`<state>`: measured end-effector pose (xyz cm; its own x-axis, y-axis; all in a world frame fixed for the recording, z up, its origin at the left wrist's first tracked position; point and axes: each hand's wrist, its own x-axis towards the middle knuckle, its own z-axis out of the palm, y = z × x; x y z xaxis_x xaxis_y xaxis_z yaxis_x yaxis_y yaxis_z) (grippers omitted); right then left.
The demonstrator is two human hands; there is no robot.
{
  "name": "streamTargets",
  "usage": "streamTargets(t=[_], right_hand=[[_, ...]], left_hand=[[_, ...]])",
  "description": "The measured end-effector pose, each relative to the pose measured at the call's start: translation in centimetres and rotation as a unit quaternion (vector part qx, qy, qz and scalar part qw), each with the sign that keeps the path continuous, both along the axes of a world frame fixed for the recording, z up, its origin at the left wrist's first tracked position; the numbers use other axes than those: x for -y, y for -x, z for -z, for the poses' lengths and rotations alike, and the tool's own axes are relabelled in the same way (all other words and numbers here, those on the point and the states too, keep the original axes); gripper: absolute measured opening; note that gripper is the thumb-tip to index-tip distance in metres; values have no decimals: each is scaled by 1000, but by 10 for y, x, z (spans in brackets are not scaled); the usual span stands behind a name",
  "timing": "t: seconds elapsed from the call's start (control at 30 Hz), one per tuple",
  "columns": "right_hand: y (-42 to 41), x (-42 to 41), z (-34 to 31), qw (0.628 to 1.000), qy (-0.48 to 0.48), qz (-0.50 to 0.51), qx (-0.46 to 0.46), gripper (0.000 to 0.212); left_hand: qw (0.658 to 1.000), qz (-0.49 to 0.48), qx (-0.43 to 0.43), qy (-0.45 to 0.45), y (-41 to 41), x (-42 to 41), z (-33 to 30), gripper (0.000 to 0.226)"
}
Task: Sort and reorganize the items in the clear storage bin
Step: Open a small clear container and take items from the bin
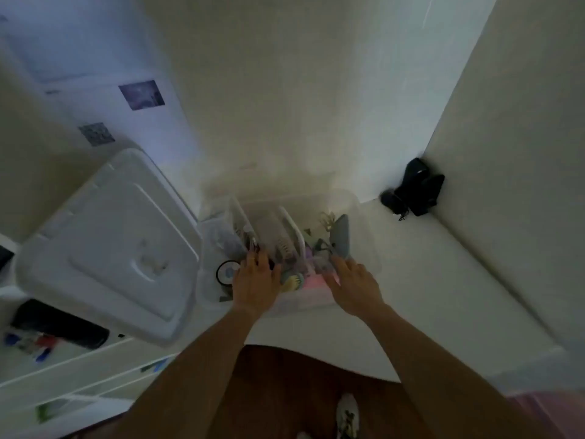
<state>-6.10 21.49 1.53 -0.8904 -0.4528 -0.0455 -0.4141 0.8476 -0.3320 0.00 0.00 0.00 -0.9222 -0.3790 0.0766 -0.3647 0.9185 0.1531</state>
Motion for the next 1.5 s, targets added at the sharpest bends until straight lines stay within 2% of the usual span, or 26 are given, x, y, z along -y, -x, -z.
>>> streamTargets(t=[0.13,0.23,0.33,0.5,0.63,0.77,0.87,0.97,1.1,1.2,1.3,1.4,1.5], right_hand=[[5,0,15,996,-42,28,-77,50],[8,0,20,990,-39,30,-130,40],[15,-2,20,992,-34,32,-119,32],[21,-4,23,992,15,21,-122,25],[25,-5,28,992,16,9,-124,25],[28,-7,30,995,15,4,-97,25],[35,-5,30,999,-6,11,-49,27],[41,0,26,998,-28,49,2,31],[57,28,8,995,84,52,-22,36],[77,69,-2,979,177,18,98,36],[88,101,0,967,217,19,132,24],[89,111,6,962,229,26,147,22],[88,103,-1,950,273,49,143,20]], left_hand=[[999,-9,-3,-34,2,5,8,45],[999,-8,27,-30,6,8,15,51],[998,6,57,10,9,10,20,58],[997,4,71,43,10,9,23,50],[998,-14,59,16,12,6,19,40],[998,13,64,23,12,3,12,38],[998,11,45,-49,14,5,10,28],[993,-26,44,-108,15,6,9,30],[976,-110,-11,-185,29,5,1,50],[933,-154,-30,-323,58,2,-10,60],[868,-212,-46,-447,88,-2,-19,75],[852,-236,-21,-467,98,-2,-21,79],[832,-242,-41,-497,93,7,-13,86]])
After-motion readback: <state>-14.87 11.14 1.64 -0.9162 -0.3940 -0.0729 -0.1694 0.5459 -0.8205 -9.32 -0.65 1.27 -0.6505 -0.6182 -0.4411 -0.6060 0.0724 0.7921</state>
